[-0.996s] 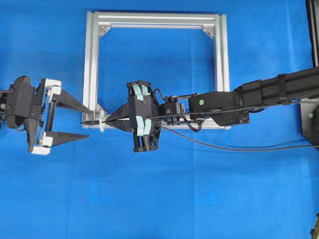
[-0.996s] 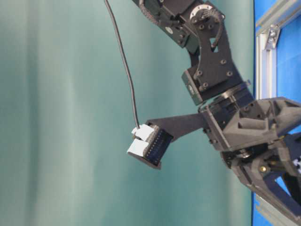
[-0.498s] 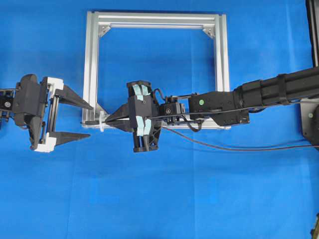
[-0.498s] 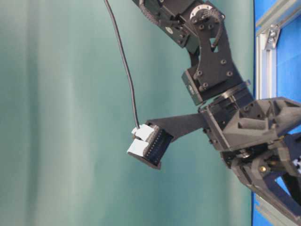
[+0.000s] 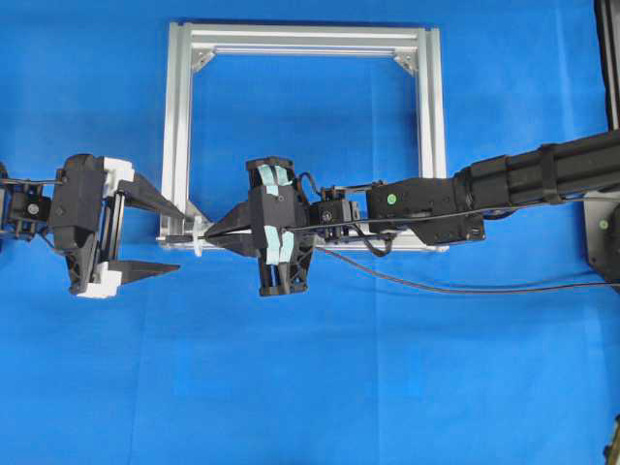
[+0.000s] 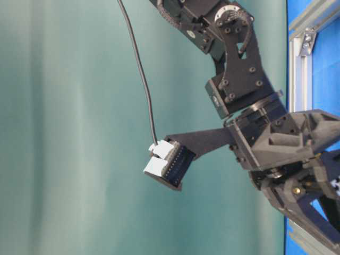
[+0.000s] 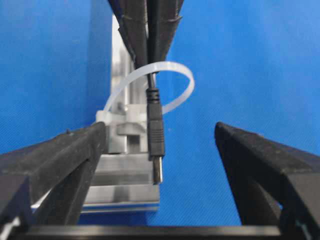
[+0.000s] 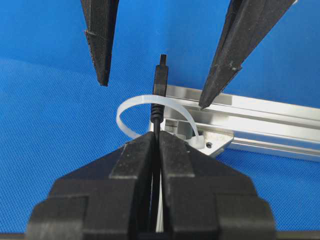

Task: Insert the wire through the string loop located on the left side.
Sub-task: 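Close the left gripper on the cable beyond the loop, then open the right gripper and pull the cable leftward with the left gripper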

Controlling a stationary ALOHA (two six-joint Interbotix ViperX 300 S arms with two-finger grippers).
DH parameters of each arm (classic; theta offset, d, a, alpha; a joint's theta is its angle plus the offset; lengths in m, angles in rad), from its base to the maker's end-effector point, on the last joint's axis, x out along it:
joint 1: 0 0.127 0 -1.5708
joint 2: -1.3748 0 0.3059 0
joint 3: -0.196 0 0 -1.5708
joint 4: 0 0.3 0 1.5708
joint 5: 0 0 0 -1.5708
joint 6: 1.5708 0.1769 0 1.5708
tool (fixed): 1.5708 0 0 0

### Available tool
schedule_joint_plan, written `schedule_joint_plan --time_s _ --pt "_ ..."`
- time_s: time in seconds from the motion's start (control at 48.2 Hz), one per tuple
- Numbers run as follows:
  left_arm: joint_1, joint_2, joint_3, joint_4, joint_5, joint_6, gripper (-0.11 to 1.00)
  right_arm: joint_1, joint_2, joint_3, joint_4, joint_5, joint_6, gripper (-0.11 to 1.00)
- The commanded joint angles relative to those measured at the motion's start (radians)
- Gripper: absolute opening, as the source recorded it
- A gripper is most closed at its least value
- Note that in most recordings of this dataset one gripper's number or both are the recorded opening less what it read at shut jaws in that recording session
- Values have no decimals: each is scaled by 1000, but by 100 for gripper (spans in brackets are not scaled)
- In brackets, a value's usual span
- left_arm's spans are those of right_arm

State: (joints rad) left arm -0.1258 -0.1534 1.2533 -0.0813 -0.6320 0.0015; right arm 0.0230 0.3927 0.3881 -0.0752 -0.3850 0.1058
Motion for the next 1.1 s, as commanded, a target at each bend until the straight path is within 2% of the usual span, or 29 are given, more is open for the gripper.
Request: schedule_joint_plan --time_s 0.0,1.079 --pt "2 -8 -11 2 -6 2 90 0 -20 -18 0 -6 -2 1" --pt "3 -8 -15 2 11 8 89 0 -18 -20 0 -6 0 1"
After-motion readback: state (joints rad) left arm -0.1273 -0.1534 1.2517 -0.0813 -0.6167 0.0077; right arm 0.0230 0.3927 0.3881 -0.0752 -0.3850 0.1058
